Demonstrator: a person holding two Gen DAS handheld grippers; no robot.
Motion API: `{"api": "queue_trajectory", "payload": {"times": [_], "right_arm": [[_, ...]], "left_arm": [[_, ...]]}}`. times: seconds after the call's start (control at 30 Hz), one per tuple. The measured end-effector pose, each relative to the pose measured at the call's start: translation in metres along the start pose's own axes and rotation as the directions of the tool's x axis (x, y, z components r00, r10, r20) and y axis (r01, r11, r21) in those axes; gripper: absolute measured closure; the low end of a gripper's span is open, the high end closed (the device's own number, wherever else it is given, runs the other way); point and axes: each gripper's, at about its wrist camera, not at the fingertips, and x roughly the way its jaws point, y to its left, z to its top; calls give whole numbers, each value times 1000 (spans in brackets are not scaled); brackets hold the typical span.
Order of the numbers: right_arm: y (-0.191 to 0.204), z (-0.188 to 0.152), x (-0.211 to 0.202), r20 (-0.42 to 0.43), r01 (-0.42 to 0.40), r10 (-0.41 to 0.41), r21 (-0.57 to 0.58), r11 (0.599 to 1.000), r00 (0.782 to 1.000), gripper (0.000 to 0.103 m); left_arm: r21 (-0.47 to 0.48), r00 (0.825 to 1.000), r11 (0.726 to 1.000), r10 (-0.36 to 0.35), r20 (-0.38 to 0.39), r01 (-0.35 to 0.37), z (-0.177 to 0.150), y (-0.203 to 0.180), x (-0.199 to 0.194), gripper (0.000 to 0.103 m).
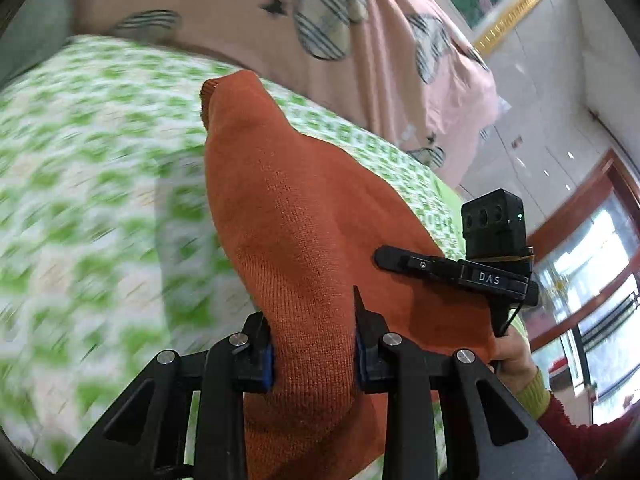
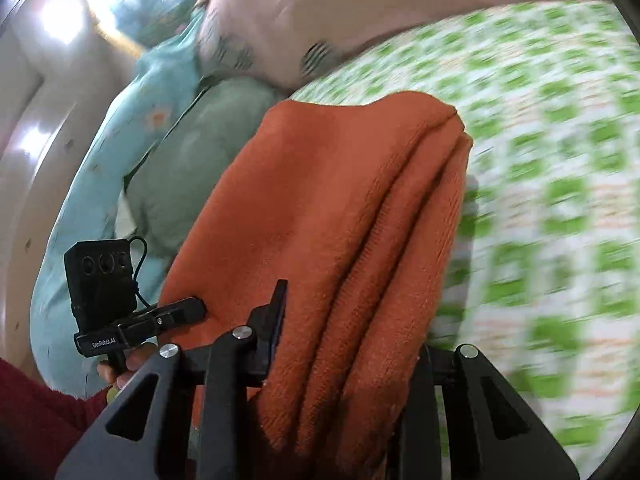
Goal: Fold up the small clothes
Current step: 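Press and straighten the folded sweater bundle with both grippers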
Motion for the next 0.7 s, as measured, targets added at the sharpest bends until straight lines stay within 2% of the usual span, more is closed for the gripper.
{"api": "queue_trajectory", "payload": {"times": [0.1,0.17,0.27,0.4,0.53,0.63,0.7], "right_arm": [[9,-21,36,-63,-10,10,-3,1000,998,72],[9,-29,45,-75,0,0,4,1000,997,69],[8,-32,48,-74,35,-33,26,999,997,62],[12,-34,35,-61,103,-102,16,995,993,55],[12,-32,26,-41,114,-112,35,993,993,45],[8,-37,21,-38,118,-116,57,991,992,43],[5,-41,15,-31,115,-113,72,991,993,43]], "left_arm": [[-42,998,997,63,3,-63,-27,27,-34,74],[-94,996,991,88,-34,-90,-56,56,-48,73],[-166,994,983,68,-81,-81,-72,84,-41,68],[-158,995,986,43,-96,-57,-57,90,-42,62],[-164,991,986,18,-134,-40,-29,98,-24,58],[-237,981,972,-58,-184,13,-20,115,-15,56],[-222,973,974,-86,-212,38,-22,117,-19,55]]}}
